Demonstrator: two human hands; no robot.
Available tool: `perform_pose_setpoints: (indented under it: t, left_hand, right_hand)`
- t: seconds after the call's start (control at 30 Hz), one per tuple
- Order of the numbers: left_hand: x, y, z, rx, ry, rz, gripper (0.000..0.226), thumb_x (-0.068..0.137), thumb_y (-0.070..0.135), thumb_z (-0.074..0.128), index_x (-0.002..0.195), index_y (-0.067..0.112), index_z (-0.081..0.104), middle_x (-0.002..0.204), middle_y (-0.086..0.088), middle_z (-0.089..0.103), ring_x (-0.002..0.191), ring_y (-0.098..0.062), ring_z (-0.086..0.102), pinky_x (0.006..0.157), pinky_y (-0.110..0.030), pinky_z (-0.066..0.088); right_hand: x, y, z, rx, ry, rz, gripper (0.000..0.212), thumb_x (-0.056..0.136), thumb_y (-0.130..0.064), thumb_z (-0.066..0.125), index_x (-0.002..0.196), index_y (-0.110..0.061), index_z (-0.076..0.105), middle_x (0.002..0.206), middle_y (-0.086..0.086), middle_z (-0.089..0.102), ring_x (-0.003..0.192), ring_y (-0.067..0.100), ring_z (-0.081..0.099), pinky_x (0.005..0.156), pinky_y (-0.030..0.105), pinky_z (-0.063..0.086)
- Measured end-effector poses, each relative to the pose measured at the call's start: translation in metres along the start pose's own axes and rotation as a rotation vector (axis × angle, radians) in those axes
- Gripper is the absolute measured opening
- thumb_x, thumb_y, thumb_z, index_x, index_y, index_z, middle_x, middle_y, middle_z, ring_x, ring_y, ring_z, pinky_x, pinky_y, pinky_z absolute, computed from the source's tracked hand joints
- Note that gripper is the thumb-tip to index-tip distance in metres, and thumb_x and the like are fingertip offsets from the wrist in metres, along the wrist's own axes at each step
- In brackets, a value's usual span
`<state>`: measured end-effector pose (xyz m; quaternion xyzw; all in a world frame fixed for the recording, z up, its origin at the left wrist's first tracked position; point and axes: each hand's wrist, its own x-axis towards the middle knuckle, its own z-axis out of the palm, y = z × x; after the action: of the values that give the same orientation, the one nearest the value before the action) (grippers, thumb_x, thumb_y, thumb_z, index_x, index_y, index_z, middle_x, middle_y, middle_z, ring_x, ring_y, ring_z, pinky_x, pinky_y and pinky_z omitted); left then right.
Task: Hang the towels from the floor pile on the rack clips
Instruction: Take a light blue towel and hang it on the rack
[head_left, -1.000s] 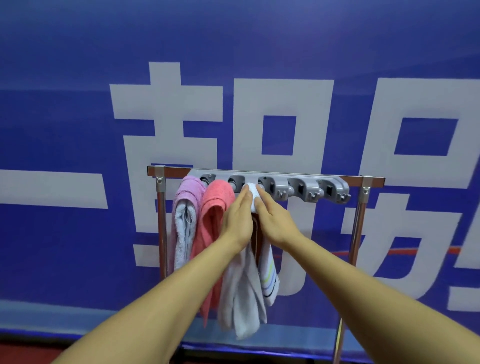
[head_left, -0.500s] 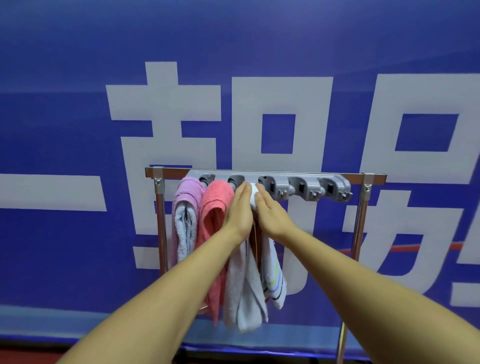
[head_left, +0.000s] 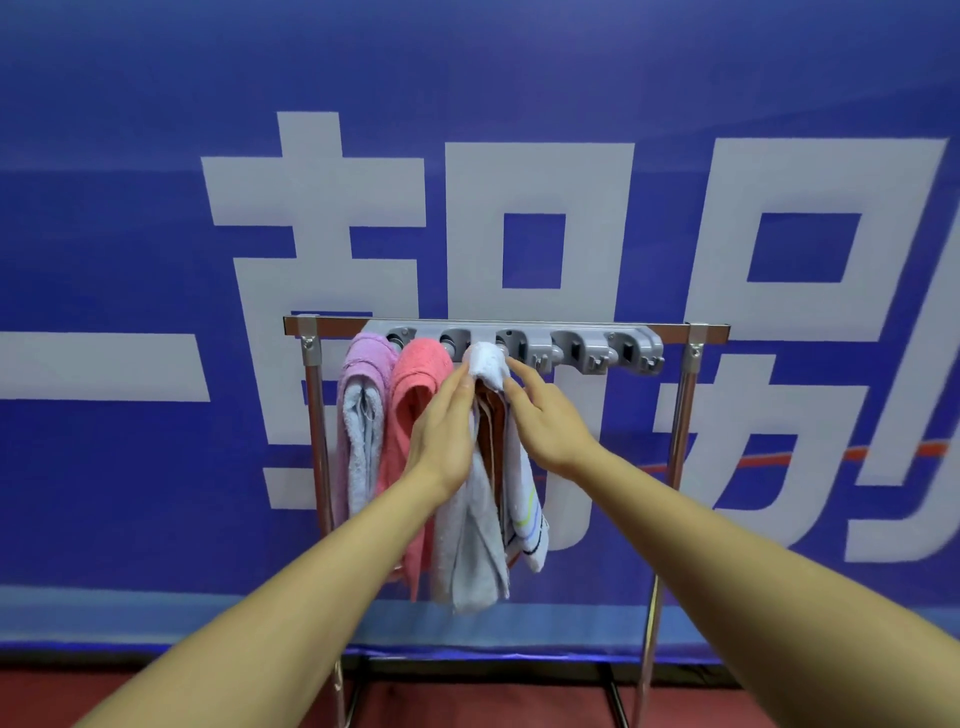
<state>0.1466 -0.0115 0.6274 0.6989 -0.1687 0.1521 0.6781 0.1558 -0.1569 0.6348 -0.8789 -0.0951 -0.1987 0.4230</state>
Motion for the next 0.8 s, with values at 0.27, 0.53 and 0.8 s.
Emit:
perform_pose_setpoints:
  t: [0.27,0.53,0.8]
  left_hand:
    - [-0.064,-0.012,-0.012,0.173,0.011,-0.016,0.044,0.109,0.033,0.038,0.151,0.023,0.046,0.151,0.012,0.046,0.141,-0.005,0.04,0.12,-0.026,0.025]
    - [-0.129,-0.048,-0.021,0.334,-0.076,-0.159,0.044,0.108,0.032,0.038,0.151,0.022,0.045,0.154,0.004,0.046,0.144,-0.012,0.039,0.114,-0.021,0.026]
    - [-0.196,-0.119,-0.036,0.675,-0.201,-0.119,0.046,0.104,0.04,0.045,0.149,0.027,0.047,0.148,0.002,0.053,0.136,-0.016,0.049,0.11,-0.033,0.039]
  right_hand:
    - [-0.059,0.006,0.005,-0.026,-0.035,0.015,0.05,0.107,-0.046,0.03,0.154,-0.032,0.034,0.141,0.009,0.056,0.136,0.025,0.046,0.11,0.047,0.04]
    - [-0.118,0.027,0.027,-0.052,-0.121,0.075,0.048,0.108,-0.041,0.032,0.154,-0.029,0.035,0.136,0.011,0.058,0.13,0.027,0.049,0.1,0.041,0.043]
    - [-0.195,0.089,0.087,-0.078,-0.226,0.174,0.049,0.105,-0.046,0.038,0.152,-0.031,0.035,0.13,0.008,0.056,0.121,0.023,0.054,0.1,0.041,0.044]
